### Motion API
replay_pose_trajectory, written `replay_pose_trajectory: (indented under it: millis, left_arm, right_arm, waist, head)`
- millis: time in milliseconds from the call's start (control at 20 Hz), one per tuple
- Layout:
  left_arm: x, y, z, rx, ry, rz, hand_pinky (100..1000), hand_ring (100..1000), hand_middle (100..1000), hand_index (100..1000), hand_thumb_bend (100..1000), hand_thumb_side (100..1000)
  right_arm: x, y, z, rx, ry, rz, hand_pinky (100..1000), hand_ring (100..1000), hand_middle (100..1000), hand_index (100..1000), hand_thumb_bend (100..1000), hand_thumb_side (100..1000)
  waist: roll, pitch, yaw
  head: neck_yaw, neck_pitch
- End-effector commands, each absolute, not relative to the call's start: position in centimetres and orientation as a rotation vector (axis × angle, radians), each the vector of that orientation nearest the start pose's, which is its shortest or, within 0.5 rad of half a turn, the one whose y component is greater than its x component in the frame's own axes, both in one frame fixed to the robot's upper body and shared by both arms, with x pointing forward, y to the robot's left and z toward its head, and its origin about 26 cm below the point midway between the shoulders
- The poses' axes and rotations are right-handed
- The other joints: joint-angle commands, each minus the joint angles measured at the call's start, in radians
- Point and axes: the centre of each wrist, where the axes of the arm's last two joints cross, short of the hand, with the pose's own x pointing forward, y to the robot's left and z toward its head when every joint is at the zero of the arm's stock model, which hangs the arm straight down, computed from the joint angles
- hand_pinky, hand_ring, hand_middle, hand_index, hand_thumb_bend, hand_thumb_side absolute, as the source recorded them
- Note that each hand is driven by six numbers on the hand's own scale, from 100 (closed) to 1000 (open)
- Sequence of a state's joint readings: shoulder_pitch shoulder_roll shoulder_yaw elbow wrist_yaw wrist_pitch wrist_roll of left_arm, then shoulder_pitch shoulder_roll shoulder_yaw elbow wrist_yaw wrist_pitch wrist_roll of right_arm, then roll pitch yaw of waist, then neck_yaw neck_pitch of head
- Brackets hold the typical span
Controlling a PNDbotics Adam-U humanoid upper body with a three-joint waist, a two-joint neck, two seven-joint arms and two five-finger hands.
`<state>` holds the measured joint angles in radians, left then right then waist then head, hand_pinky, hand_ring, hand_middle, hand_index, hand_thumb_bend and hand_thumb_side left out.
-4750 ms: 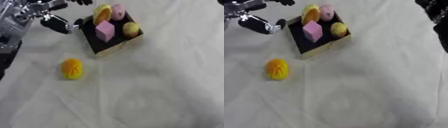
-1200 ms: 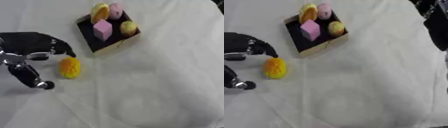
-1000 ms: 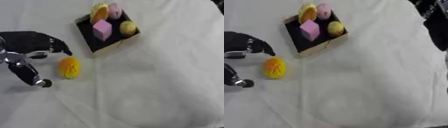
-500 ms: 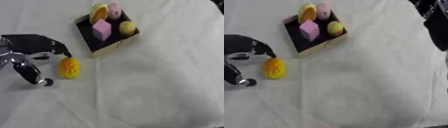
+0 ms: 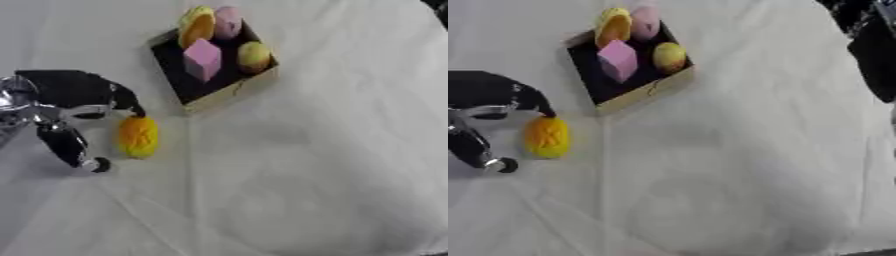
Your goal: Pick up objects on the table and place them in the box.
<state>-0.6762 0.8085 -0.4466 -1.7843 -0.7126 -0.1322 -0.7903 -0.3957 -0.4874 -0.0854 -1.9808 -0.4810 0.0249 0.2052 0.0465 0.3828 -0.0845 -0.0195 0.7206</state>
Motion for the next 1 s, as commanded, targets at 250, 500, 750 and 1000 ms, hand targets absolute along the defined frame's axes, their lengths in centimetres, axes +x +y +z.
replay_pose_trajectory:
  millis: [250, 500, 750, 1000]
  left_arm:
    - [34.4, 24.0, 25.7, 0.868, -1.246, -2.160, 812, 804, 754, 746, 427, 270]
    - [34.4, 23.9, 25.7, 0.890, -1.280, -2.135, 755, 741, 678, 649, 401, 269]
    - [34.5, 24.0, 25.4, 0.927, -1.303, -2.117, 701, 676, 602, 581, 323, 246]
    - [33.7, 23.8, 26.7, 0.944, -1.409, -2.097, 691, 658, 590, 568, 227, 232]
  right_arm:
    - [30.1, -29.5, 25.8, 0.286, -2.311, 0.489, 1000, 903, 579, 786, 100, 529]
    - [30.1, -29.5, 25.8, 0.289, -2.311, 0.486, 1000, 903, 579, 786, 100, 529]
    - [30.1, -29.5, 25.8, 0.290, -2.313, 0.481, 1000, 902, 579, 786, 100, 530]
    - [30.1, -29.6, 25.8, 0.287, -2.315, 0.478, 1000, 902, 579, 785, 100, 531]
  waist:
    - [0.003, -0.014, -0.003]
    - [0.002, -0.017, -0.004]
    - [0.001, -0.020, -0.008]
    - [0.001, -0.022, -0.007]
  head:
    - [0.002, -0.002]
    - [0.002, -0.002]
    - [0.003, -0.002]
    - [0.000, 0.000]
